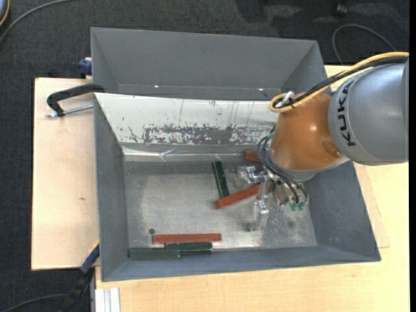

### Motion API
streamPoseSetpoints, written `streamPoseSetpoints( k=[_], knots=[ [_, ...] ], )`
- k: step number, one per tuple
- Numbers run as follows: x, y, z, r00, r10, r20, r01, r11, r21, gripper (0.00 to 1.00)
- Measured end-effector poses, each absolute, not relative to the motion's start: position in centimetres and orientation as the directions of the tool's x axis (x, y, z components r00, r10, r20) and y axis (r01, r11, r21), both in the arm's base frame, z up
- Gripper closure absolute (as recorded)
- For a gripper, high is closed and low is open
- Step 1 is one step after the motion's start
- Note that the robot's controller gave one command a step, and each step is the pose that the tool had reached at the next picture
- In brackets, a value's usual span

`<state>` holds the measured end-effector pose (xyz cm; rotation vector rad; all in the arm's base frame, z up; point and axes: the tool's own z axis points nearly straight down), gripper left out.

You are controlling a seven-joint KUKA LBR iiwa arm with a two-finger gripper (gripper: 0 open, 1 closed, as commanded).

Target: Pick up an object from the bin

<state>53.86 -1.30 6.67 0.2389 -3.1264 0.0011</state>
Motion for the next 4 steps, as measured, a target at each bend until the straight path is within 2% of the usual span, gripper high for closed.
streamPoseSetpoints(
  k=[1, 2, 3, 4],
  knots=[
    [54.9, -1.2, 10.2, -0.95, -0.313, -0.008, -0.313, 0.95, -0.002, 0.0],
    [55.6, -0.2, 11.0, -0.925, -0.38, -0.006, -0.38, 0.925, -0.001, 0.0],
    [56.1, -2.0, 6.8, -0.919, -0.393, 0.0, -0.393, 0.919, 0.001, 0.0],
    [56.2, -1.9, 6.9, -0.92, -0.391, -0.003, -0.391, 0.92, 0.001, 0.0]
  ],
)
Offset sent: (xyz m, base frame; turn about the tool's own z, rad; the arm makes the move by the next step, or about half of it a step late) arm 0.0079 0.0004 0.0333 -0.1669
